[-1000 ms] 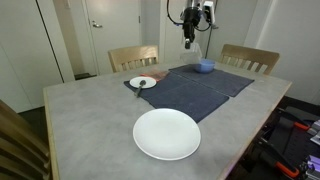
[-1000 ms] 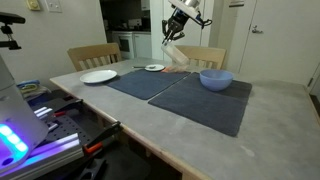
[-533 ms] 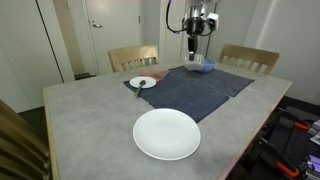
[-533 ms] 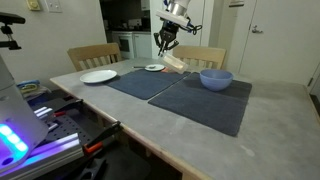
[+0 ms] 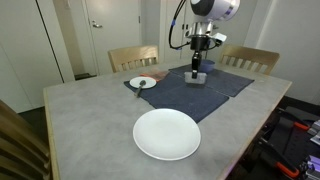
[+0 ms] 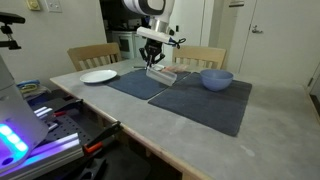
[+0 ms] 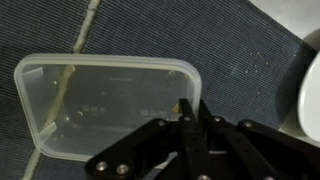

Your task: Pour the contents in the lunchbox into the bowl

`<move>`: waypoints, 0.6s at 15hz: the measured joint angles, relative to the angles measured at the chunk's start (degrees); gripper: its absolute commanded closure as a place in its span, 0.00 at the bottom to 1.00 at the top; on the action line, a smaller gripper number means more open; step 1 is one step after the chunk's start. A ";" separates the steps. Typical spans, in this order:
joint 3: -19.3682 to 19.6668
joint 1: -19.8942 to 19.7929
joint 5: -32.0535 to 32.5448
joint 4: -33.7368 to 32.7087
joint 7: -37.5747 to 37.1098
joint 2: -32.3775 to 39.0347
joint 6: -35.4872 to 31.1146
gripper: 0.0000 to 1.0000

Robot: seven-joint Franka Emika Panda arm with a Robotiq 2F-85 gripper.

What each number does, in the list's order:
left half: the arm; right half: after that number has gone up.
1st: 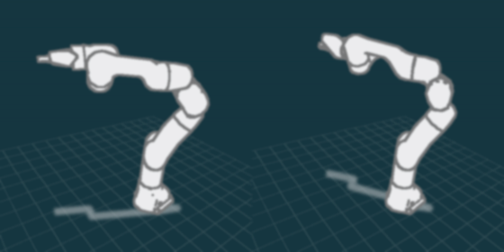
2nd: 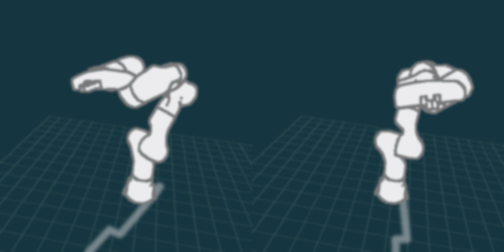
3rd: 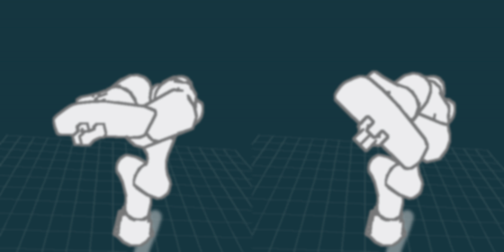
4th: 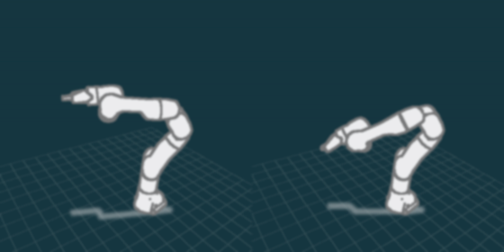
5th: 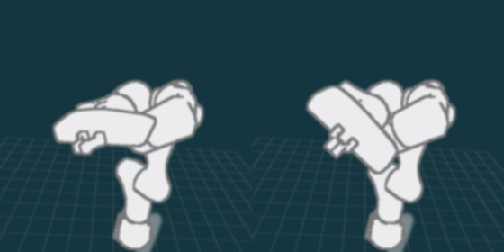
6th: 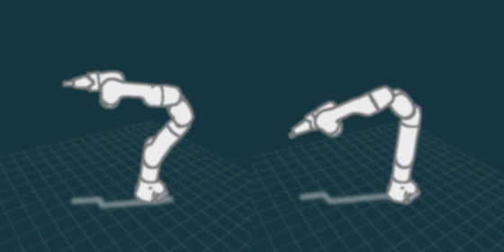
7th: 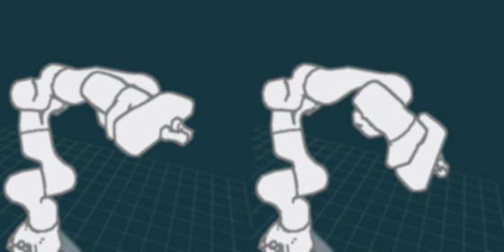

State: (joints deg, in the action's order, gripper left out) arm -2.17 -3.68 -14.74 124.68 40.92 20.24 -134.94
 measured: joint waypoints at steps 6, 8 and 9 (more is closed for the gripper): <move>-5.05 -0.29 -4.88 5.86 1.53 -0.54 -12.97 0.98; -6.42 -0.49 -5.39 6.72 1.62 -0.53 -15.07 0.94; -6.93 -0.54 -5.41 7.02 1.62 -0.51 -15.76 0.73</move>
State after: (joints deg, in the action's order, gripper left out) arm -9.10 -4.22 -20.15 131.71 42.54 19.73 -150.70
